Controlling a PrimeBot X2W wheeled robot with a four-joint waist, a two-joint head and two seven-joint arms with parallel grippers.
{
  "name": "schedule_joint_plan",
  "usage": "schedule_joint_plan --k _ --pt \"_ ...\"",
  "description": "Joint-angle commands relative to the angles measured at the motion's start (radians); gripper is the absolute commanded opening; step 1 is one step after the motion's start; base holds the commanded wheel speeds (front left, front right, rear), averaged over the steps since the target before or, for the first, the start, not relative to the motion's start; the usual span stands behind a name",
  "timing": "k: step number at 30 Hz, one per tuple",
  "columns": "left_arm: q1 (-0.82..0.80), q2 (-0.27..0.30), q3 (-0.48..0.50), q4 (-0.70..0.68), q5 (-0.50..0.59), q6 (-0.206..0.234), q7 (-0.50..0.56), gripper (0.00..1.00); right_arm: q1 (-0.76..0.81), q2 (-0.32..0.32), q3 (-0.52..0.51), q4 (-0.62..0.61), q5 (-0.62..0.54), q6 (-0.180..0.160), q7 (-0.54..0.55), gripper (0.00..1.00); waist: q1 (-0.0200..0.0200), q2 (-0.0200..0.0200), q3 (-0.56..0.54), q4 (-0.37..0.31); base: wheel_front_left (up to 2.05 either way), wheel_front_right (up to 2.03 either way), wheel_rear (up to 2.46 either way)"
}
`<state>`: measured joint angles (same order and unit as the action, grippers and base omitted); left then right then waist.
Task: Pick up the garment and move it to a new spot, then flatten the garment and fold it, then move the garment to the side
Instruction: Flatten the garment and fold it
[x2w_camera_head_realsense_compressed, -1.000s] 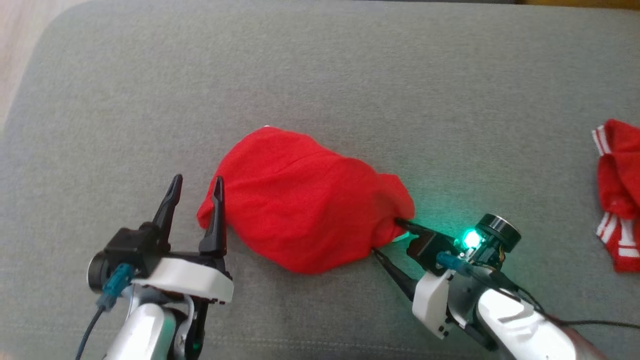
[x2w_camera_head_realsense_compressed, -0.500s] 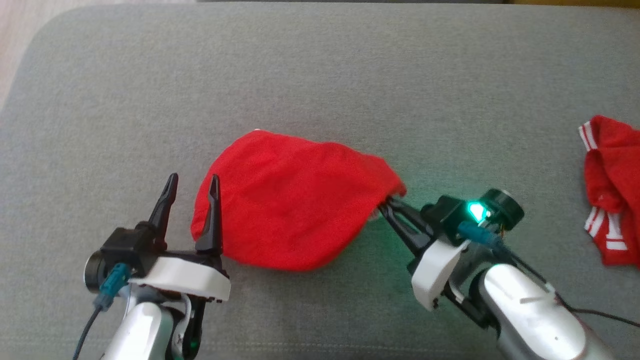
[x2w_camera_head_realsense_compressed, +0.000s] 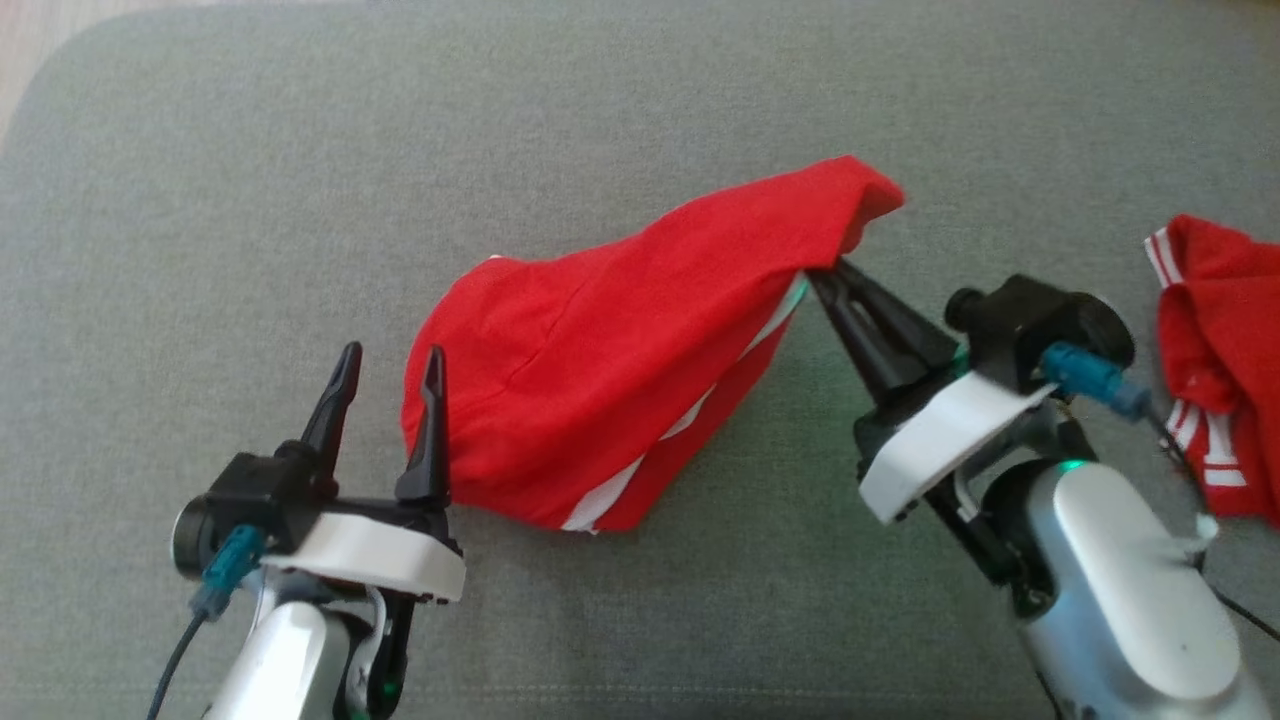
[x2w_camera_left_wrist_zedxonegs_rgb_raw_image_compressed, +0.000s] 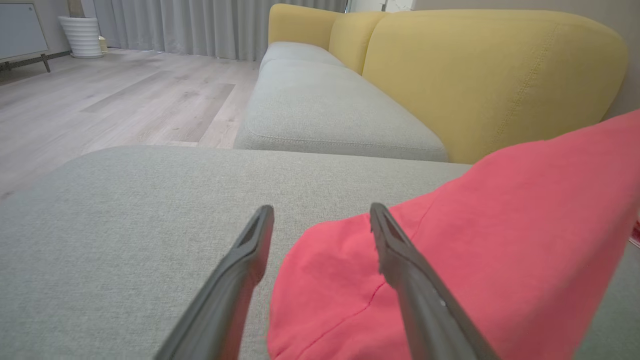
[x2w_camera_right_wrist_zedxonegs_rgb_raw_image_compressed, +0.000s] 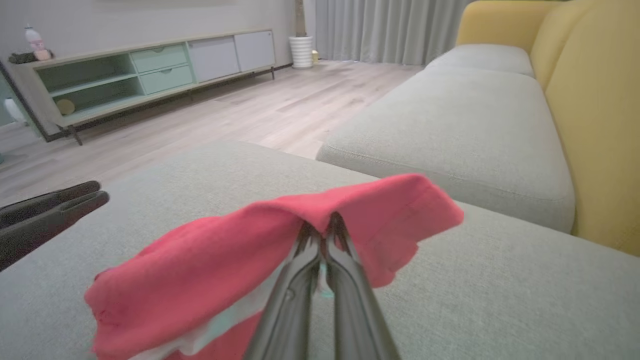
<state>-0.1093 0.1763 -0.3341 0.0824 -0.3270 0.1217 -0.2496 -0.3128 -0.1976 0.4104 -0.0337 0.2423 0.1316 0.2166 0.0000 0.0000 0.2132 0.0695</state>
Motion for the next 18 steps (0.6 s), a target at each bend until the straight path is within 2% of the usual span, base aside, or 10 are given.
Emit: schedule_joint_plan --k 1,8,18 --pt "-0.054 0.005 0.033 -0.035 0.011 -0.008 -0.012 1.0 -0.015 0.023 -0.011 -0.031 0.007 -0.001 0.015 0.0 0.0 0.0 0.015 0.01 0.0 0.0 0.0" --pt "-0.099 -0.02 0.01 -0.027 0.022 -0.027 -0.012 1.0 -0.097 0.068 -0.076 0.099 0.005 -0.001 0.036 0.0 0.0 0.0 0.076 0.056 0.0 0.0 0.0" --pt "-0.153 -0.062 0.004 -0.006 0.039 -0.064 -0.012 1.0 -0.244 0.115 -0.117 0.408 0.011 -0.001 -0.025 0.0 0.0 0.0 0.143 0.106 0.0 0.0 0.0"
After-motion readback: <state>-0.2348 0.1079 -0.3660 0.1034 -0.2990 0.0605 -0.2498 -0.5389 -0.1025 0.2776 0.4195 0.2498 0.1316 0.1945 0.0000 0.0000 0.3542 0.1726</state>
